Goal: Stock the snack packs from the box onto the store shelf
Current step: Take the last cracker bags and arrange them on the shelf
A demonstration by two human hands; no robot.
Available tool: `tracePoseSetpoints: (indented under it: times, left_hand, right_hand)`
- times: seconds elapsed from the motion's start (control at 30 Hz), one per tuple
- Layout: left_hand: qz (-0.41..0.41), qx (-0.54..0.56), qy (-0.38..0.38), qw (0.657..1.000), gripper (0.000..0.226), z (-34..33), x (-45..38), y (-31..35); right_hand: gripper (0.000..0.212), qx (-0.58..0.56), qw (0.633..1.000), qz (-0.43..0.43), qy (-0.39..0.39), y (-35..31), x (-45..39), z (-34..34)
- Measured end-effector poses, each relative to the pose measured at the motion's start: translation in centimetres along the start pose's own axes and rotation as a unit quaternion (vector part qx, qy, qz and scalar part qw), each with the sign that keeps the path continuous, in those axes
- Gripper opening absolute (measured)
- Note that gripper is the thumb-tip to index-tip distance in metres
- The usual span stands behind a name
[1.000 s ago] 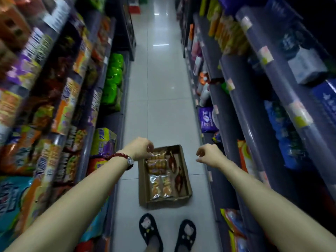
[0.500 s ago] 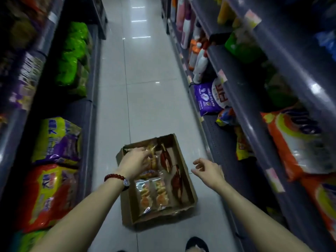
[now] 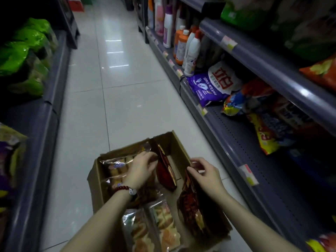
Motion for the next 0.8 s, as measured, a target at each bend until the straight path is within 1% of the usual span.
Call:
tracePoseSetpoints:
  times: [0.1, 0.23, 0.3, 0.43, 0.5, 0.67, 0.73, 0.8]
  left_hand:
    - [0.002, 0.015, -0.007, 1.0, 0.026, -0.5, 0.1, 0.1]
    - [-0.005, 0.017, -0.009, 1.0, 0.025, -0.4, 0.7, 0.0]
    - [-0.004, 0.025, -0.008, 1.0, 0.025, -0.5, 0.7, -0.3]
    - [-0.005, 0.043, -0.001, 0.999, 0.023, -0.5, 0.6, -0.5]
    - [-0.002, 0.046, 0.007, 0.999, 0.022, -0.3, 0.9, -0.9]
    - [0.016, 0.046, 0.011, 0.999, 0.021, -0.7, 1.9, -2.3]
    - [0.027, 0.056, 0.017, 0.998, 0.021, -0.8, 1.9, -2.6]
    - [0.038, 0.064, 0.021, 0.997, 0.023, -0.9, 1.9, -2.8]
  right_hand:
    - [0.023, 0.002, 1.0, -0.011, 0.017, -0.1, 1.2, 0.7]
    - [0.039, 0.042, 0.997, -0.061, -0.01, 1.3, 4.1, 0.2]
    - [0.046, 0.055, 0.996, -0.072, -0.019, 1.9, 4.9, -0.4]
    - [0.053, 0.049, 0.995, -0.083, -0.008, 2.6, 5.7, -1.4]
    - [0.049, 0.05, 0.994, -0.095, 0.008, 2.7, 5.7, -1.5]
    - [0.022, 0.105, 0.989, -0.098, 0.035, 2.5, 4.0, 0.1]
    - [0.013, 0.107, 0.99, -0.085, 0.036, 2.4, 2.8, 1.2]
    - [0.011, 0.103, 0.992, -0.074, 0.025, 1.9, 1.7, 2.2]
Point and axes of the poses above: each hand's wrist, its own x-axis away from the middle knuckle, its own z-axis out of the back of the hand, y = z × x, the point moved 9 cm from there along -x, towards the middle knuckle, and after that the axes turned 7 degrees about -x, right-handed, at the moved point
